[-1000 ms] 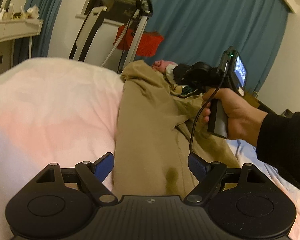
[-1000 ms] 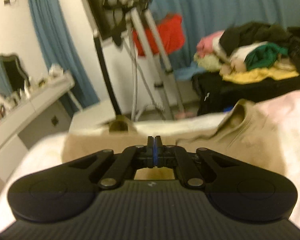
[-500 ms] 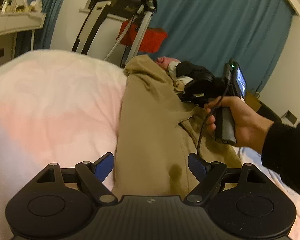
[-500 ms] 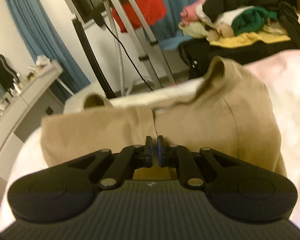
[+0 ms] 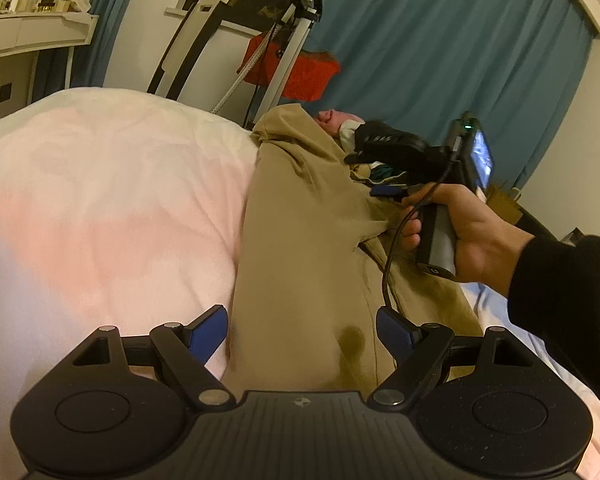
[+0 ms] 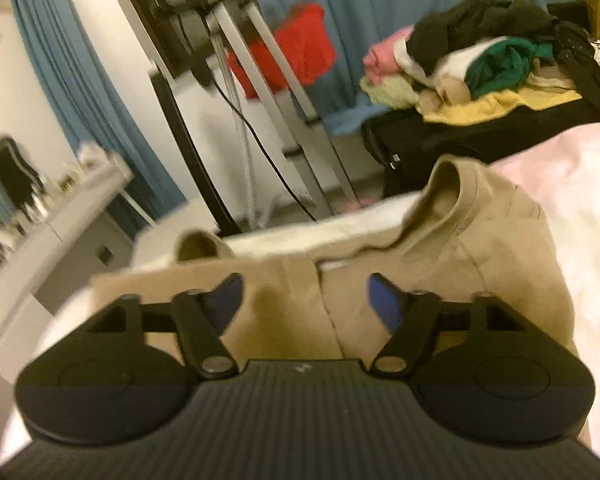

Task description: Fold clothes

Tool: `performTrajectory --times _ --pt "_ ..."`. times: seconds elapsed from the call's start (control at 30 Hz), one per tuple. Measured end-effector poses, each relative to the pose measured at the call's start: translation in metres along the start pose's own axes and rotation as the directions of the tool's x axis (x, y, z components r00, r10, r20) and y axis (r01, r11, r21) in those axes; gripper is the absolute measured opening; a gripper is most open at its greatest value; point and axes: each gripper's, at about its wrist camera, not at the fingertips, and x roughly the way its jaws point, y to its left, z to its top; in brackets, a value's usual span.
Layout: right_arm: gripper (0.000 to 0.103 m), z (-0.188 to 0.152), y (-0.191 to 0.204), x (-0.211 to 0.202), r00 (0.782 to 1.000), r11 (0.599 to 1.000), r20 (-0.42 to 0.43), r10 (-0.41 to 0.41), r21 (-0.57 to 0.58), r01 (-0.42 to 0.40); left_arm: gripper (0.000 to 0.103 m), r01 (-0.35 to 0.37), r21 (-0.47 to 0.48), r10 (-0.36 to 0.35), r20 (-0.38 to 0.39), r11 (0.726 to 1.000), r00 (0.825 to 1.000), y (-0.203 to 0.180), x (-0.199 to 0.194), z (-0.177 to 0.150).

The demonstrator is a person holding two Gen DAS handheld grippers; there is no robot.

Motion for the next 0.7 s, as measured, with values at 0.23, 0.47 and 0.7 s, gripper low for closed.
performTrajectory --times 0.23,0.47,0.7 --pt "0.021 -0.013 0.024 0.022 0.998 0.98 -0.033 -0.053 -0.194 0.046 0.083 0.005 -0.024 -0.005 -0.008 1.0 1.0 0.005 0.001 -0.001" --pt "0.007 -0.022 0.046 -0.021 0.97 0.958 0.219 -0.1 -0.243 0.153 0.083 0.008 -0.001 -0.008 0.013 1.0 1.0 0.0 -0.004 -0.001" --pt "0.009 -0.01 0.016 -0.026 0.945 0.95 0.222 -0.239 -0.149 0.275 0.083 -0.002 0.014 0.002 0.026 1.0 1.0 -0.002 -0.008 -0.001"
